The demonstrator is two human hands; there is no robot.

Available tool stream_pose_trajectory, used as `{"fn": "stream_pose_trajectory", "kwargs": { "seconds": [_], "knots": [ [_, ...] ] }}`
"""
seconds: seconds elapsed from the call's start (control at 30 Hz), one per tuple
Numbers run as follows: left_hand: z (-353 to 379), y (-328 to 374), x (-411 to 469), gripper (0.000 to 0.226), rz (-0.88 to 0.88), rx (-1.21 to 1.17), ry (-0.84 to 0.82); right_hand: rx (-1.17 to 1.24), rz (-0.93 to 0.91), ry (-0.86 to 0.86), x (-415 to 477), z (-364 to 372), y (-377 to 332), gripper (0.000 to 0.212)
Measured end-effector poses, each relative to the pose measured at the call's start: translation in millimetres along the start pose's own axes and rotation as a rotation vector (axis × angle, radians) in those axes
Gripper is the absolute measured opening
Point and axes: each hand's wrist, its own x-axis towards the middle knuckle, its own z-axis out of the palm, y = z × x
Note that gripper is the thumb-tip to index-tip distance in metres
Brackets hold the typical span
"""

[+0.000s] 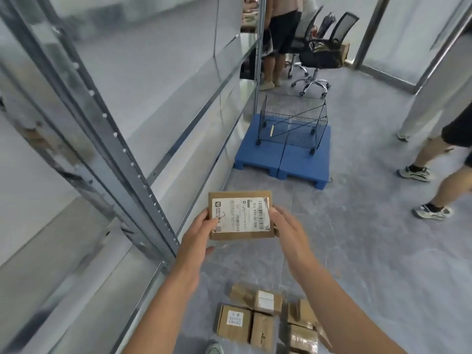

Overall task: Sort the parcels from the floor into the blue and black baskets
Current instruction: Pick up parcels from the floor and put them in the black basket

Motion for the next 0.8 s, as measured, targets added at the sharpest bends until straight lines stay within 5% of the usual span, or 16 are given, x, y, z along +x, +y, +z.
{"fn": "stream_pose_trajectory", "kwargs": {
  "seconds": [0.4, 0.8],
  "knots": [
    [-10, 97, -181, 0.033, 0.193, -0.053, 0.163, -0.036, -0.262, -0.183, -130, -36, -109, 0.03],
    [-122, 86, -359, 0.022, 0.241, -0.094, 0.371, -0.091, -0.418, -0.397, -273, 65, -120, 0.036]
  ]
}}
